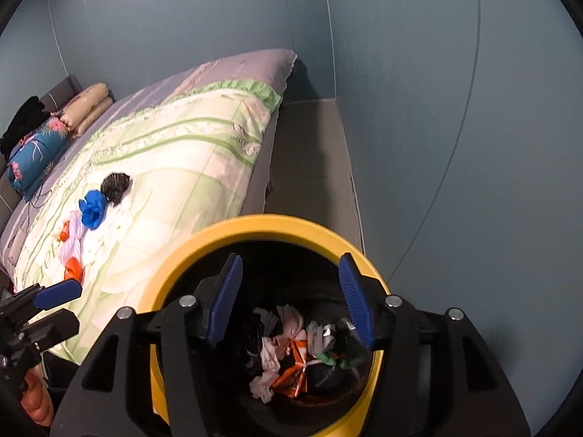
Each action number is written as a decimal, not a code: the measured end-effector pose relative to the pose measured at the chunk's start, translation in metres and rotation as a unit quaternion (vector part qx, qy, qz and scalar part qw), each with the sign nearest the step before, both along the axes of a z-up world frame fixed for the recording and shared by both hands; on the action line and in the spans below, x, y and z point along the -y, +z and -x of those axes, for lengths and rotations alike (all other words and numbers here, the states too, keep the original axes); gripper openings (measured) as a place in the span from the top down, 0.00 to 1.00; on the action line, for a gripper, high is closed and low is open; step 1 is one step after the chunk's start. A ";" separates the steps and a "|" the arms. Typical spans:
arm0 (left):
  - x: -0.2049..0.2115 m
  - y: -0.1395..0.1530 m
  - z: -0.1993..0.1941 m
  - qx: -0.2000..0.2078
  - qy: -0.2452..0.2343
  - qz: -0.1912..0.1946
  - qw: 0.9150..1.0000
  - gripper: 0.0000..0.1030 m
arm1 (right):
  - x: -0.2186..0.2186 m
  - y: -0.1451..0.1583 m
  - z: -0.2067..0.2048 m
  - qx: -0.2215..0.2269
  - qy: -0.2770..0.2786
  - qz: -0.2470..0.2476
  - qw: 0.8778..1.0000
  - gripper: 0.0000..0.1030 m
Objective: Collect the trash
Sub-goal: 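Open both tools above the yellow bin to drop the bags, then move both open tools back over the trash on the bed, then grasp the small black bag with the right tool while the left tool grasps the white mesh net, then lift both held items and carry them over the yellow bin, then open both tools above the yellow bin to drop the items, then move both open tools back over the remaining trash on the bed, then grasp the blue cloth with the right tool while the left tool grasps the orange peel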
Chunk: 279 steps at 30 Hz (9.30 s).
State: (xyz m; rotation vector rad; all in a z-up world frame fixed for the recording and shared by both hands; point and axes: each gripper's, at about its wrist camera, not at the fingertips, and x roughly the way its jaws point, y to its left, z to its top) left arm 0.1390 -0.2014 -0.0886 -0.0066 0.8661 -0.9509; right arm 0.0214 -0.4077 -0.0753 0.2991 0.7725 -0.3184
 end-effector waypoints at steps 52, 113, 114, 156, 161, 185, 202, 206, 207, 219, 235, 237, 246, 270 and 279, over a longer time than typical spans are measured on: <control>-0.230 -0.076 -0.210 -0.063 0.345 -0.044 0.935 0.18 | -0.242 -0.052 -0.356 -0.026 0.269 0.071 0.960 0.17; -0.266 -0.018 -0.128 -0.026 0.340 0.013 0.940 0.74 | -0.248 0.050 -0.207 0.036 0.327 -0.072 0.942 0.67; -0.265 -0.015 -0.123 -0.022 0.338 0.015 0.941 0.74 | -0.246 0.051 -0.200 0.038 0.324 -0.069 0.943 0.67; -0.063 0.073 0.015 0.098 0.114 0.005 0.989 0.74 | -0.063 0.082 0.006 0.124 0.081 0.002 0.989 0.67; -0.044 0.073 0.023 0.096 0.095 0.008 0.991 0.74 | -0.053 0.073 0.014 0.118 0.063 -0.004 0.991 0.67; 0.018 0.021 0.017 0.034 0.035 -0.025 0.999 0.74 | -0.025 0.019 0.000 0.040 0.041 -0.043 0.997 0.66; 0.029 -0.004 0.012 -0.002 0.020 -0.043 0.999 0.67 | -0.002 -0.007 0.001 0.007 0.030 -0.075 0.997 0.47; 0.022 0.000 0.014 -0.002 0.029 -0.034 0.999 0.44 | 0.004 -0.007 0.002 0.008 0.020 -0.078 0.997 0.41; 0.020 0.001 0.015 -0.001 0.029 -0.031 0.999 0.42 | 0.005 -0.006 0.002 0.010 0.017 -0.078 0.997 0.41; -0.023 0.020 -0.002 0.021 0.080 -0.008 0.997 0.34 | -0.009 0.023 -0.001 0.063 0.027 -0.055 0.996 0.40; -0.161 0.029 -0.054 0.031 0.246 0.003 0.969 0.23 | -0.120 0.040 -0.110 0.057 0.175 -0.029 0.982 0.35; -0.183 0.026 -0.062 0.025 0.265 0.000 0.964 0.23 | -0.135 0.041 -0.124 0.055 0.196 -0.030 0.979 0.35; -0.236 0.004 -0.076 0.015 0.313 -0.028 0.949 0.23 | -0.209 0.043 -0.183 0.049 0.285 -0.015 0.957 0.34; -0.209 -0.084 -0.117 -0.060 0.278 -0.073 0.956 0.23 | -0.307 -0.047 -0.330 -0.078 0.348 0.009 0.934 0.31; -0.193 -0.097 -0.129 -0.066 0.262 -0.087 0.959 0.33 | -0.324 -0.066 -0.347 -0.092 0.354 0.045 0.930 0.31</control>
